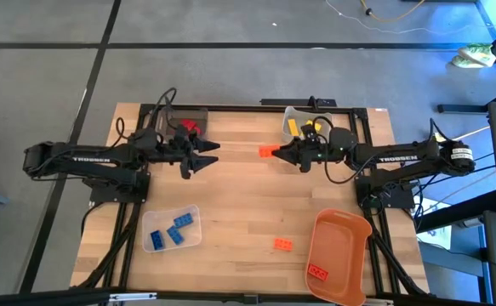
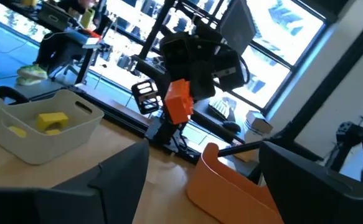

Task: Sort & place blocks by color
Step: Put the top orange game piece into the orange bin

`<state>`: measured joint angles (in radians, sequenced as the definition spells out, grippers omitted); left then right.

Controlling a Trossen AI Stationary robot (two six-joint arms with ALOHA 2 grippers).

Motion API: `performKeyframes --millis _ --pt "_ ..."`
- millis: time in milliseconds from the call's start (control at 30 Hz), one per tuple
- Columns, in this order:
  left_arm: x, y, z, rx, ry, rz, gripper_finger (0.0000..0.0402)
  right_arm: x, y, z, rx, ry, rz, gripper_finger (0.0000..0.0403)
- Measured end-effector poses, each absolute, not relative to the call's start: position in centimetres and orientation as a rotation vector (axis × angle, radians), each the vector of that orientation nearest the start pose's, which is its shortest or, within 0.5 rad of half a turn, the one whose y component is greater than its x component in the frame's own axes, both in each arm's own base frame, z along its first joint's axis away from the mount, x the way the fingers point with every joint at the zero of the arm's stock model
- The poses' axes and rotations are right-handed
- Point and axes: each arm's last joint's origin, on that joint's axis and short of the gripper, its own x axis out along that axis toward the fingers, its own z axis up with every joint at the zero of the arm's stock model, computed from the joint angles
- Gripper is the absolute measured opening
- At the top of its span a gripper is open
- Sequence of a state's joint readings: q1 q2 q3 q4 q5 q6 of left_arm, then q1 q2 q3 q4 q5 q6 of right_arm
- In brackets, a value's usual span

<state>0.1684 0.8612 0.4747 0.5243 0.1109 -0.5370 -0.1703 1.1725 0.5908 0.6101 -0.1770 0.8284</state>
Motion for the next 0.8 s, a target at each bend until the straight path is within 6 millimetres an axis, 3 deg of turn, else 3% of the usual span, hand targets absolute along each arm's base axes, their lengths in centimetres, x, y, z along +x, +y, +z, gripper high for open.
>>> performKeyframes --millis 533,800 --pt "19.11 2.61 28.0 -0.487 -0.116 -0.085 0.0295 24.89 -3.72 26.29 0.801 0.003 0.024 0.0096" --pt "19.1 3.0 28.03 -0.461 -0.151 0.042 0.0295 24.89 -3.74 26.29 0.779 0.0 0.018 0.0096"
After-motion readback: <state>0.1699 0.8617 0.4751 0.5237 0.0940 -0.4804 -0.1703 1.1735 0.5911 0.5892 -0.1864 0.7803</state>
